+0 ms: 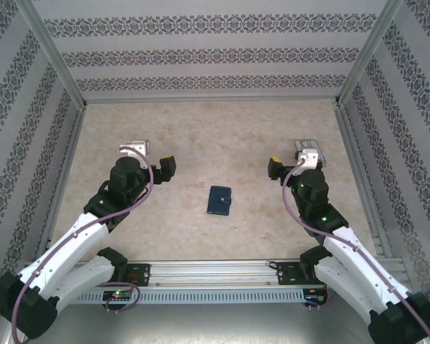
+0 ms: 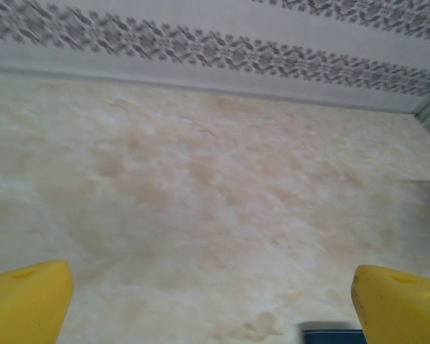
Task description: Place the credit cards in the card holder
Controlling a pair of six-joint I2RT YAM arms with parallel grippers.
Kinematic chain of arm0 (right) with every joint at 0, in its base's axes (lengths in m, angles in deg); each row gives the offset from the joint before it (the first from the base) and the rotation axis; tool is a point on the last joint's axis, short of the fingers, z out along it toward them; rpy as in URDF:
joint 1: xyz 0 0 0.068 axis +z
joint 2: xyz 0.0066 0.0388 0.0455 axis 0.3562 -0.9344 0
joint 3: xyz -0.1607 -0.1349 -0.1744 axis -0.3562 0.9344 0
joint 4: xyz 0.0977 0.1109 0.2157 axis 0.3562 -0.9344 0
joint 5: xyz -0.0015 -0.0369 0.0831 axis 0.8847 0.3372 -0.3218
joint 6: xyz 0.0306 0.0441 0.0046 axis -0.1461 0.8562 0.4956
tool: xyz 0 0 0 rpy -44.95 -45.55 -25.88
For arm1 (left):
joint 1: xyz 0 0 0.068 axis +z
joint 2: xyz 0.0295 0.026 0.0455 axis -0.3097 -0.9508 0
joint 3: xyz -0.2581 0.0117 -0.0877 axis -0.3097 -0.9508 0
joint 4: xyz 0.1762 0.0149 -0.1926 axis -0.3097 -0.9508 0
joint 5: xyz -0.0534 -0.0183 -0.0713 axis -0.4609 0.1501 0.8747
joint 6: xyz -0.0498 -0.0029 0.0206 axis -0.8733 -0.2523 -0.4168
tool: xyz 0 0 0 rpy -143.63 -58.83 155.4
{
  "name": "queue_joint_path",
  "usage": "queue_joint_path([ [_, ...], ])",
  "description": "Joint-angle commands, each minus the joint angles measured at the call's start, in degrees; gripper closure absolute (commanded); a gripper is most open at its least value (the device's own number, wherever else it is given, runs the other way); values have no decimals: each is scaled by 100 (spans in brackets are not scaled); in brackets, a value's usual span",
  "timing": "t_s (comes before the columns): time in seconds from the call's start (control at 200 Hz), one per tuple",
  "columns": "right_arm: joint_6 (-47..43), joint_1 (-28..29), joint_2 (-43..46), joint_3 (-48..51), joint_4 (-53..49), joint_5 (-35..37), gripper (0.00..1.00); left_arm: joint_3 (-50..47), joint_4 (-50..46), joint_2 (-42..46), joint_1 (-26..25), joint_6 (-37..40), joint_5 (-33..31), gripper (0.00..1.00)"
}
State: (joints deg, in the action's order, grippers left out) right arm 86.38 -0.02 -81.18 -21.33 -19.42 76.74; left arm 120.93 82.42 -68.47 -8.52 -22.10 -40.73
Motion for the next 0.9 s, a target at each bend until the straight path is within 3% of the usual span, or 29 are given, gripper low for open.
queue_joint_path([
  [0.0,-958,-456,52,622,985,-173,2,-419,397,124,-32,894,-1246,0],
  [0.04,-1200,-689,-77,859,1258,-504,2,-616,694,76,-7,1331,-1318,0],
  [0.075,-1414,-866,-218,1031,1490,-864,2,-853,1088,-25,46,2120,-868,0],
  [0.125,-1253,-1036,-454,1156,1740,-840,2,-1286,1988,-242,126,2677,-731,0],
  [0.2,-1004,-1270,-826,1267,2089,-843,2,-1529,2486,-479,440,2426,-769,0],
  [0.3,-891,-1539,-1439,1457,2932,-840,2,-1672,2834,-781,1091,2254,-38,0],
  [0.445,-883,-1790,-2431,1426,3854,-1152,2,-1564,3159,-1614,1786,1931,13,0],
  [0.644,-637,-2058,-4109,1050,5202,-1552,2,-1668,4470,-2681,2056,1996,321,0],
  [0.719,-522,-2160,-4867,1023,6048,-1710,2,-1453,4410,-3050,2279,2055,936,0],
  [0.809,-587,-2170,-4529,909,5252,-1760,2,-1438,4743,-3412,2341,2203,1113,0],
  [0.899,-484,-2163,-4743,851,5495,-1553,2,-1493,5479,-4088,2558,1852,903,0],
])
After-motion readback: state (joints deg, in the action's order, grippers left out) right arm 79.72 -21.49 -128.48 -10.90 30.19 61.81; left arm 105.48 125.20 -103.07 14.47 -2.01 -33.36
